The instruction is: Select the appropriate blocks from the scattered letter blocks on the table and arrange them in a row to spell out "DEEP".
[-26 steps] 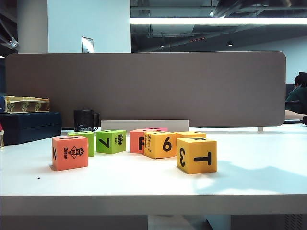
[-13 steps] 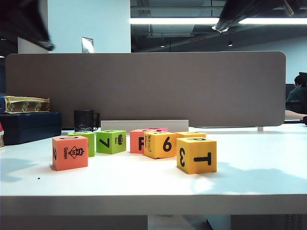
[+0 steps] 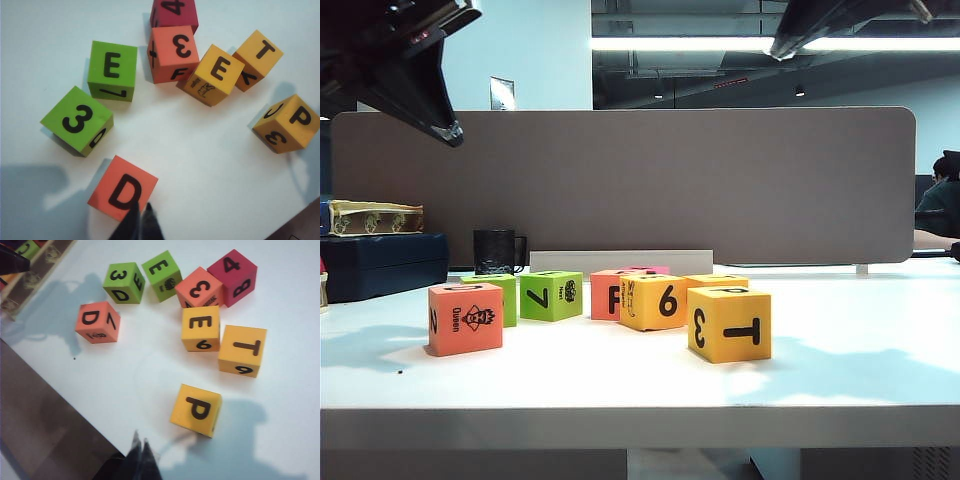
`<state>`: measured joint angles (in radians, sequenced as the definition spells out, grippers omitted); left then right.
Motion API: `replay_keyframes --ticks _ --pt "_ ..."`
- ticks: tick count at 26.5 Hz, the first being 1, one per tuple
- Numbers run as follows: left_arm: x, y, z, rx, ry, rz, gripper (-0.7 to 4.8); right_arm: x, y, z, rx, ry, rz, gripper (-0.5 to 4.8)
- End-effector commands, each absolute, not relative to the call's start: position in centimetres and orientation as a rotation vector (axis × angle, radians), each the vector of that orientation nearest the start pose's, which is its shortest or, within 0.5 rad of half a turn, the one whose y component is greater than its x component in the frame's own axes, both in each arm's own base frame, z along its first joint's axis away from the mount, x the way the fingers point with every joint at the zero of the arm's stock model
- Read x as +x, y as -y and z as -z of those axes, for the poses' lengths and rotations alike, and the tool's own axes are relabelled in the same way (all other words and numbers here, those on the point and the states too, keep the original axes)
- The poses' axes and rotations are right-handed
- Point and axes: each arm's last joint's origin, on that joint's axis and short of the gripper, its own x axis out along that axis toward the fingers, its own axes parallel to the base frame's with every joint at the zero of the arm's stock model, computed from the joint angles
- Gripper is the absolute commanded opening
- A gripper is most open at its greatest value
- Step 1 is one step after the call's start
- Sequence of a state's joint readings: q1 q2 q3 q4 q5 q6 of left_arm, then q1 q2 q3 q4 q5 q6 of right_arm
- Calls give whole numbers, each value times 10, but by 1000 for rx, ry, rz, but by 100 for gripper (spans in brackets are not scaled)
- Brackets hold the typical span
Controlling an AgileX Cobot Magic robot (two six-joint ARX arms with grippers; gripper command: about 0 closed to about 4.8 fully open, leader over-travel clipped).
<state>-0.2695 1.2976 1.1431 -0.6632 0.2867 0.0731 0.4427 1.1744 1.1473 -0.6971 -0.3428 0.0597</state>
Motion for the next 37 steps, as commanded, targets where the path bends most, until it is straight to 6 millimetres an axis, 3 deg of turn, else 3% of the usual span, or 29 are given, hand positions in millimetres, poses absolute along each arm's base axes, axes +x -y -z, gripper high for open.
replay_keyframes --ticks 1,9,15,17,27,37 --pt "256 79 -311 78 -778 563 110 209 -110 -337 0 -768 -721 -1" --pt "267 82 -292 140 -857 592 279 209 -110 -336 0 -787 -723 -1" --pt "284 87 -264 167 -958 609 289 208 -110 -335 3 -794 -731 -1" --pt "289 89 -254 180 -990 616 351 206 -114 -335 -6 -794 -750 -1" --pt "302 90 -227 300 -1061 605 387 202 -125 -333 -27 -807 -789 -1" --pt "308 93 -220 368 -1034 633 401 206 -133 -326 -38 -835 -804 -1"
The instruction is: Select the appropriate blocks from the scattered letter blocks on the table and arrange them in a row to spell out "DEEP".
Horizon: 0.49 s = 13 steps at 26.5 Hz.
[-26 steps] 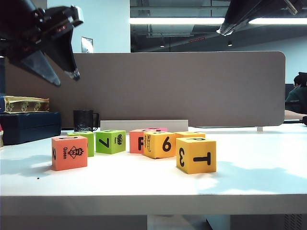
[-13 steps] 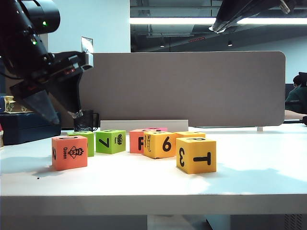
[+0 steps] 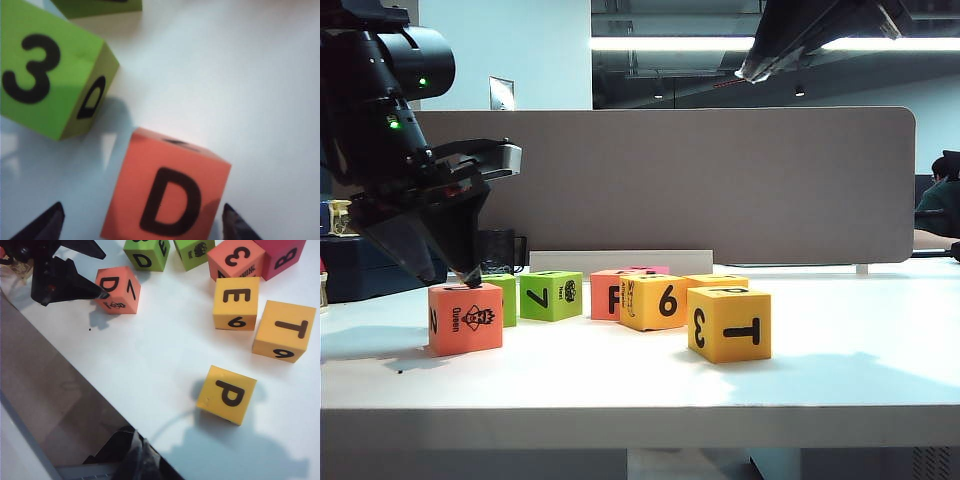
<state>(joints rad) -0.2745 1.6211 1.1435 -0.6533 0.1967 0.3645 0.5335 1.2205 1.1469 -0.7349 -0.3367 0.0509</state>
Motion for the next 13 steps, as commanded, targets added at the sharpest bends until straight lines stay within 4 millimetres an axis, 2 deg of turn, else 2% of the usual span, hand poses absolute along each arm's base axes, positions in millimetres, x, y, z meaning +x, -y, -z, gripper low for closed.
replay_keyframes --ticks 1,13 --pt "308 94 -219 374 -1039 638 401 206 -133 -326 -38 -836 -804 -1" --pt "312 100 -203 388 -1090 667 398 207 -133 -326 -39 -832 -799 -1"
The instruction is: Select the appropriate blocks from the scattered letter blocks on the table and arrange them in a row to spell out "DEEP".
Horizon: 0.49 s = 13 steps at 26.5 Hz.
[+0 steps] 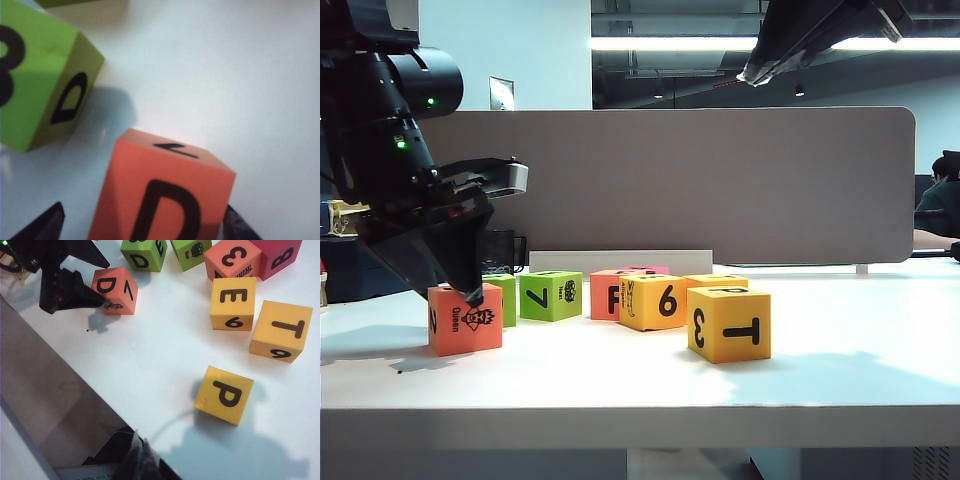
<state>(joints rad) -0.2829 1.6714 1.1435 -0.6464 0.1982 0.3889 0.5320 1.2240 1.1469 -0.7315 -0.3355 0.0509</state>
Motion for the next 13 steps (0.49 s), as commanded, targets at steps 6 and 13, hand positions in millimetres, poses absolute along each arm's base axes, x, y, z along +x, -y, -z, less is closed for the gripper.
replay_keyframes --ticks 6,13 --pt "312 106 -195 354 -1127 658 340 207 -133 -326 -40 -830 -798 -1" --pt "312 107 -195 146 -1191 510 307 207 -133 -327 -39 -824 -799 -1"
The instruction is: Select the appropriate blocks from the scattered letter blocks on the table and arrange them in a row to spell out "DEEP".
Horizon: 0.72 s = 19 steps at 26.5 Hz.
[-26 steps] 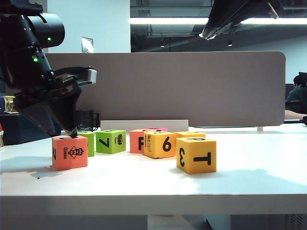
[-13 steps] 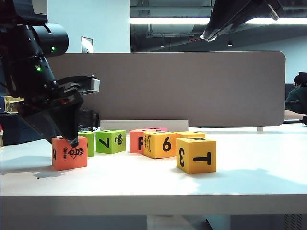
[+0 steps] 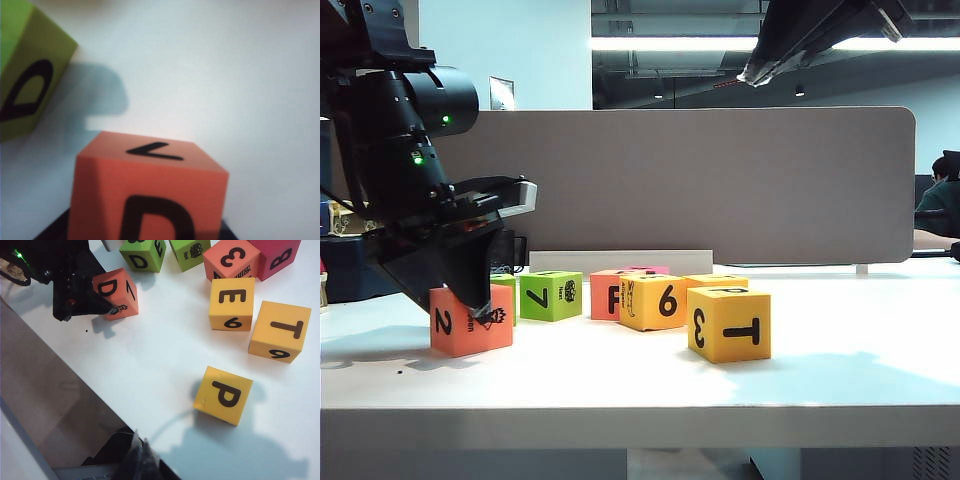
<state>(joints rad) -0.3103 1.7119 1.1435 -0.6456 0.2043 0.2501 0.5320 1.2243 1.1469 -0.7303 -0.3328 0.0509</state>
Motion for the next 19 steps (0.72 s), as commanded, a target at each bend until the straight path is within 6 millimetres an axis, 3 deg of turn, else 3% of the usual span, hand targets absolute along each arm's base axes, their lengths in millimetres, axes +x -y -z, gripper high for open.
replay_keyframes --ticks 1,14,19 --pt "312 107 -195 116 -1201 488 307 207 -133 -327 -39 -824 -799 -1" --pt "305 104 -192 -219 -1362 215 308 207 -133 -327 -38 -820 -798 -1" --pt "305 105 -193 -255 -1369 221 309 208 -133 -327 -38 -817 -799 -1"
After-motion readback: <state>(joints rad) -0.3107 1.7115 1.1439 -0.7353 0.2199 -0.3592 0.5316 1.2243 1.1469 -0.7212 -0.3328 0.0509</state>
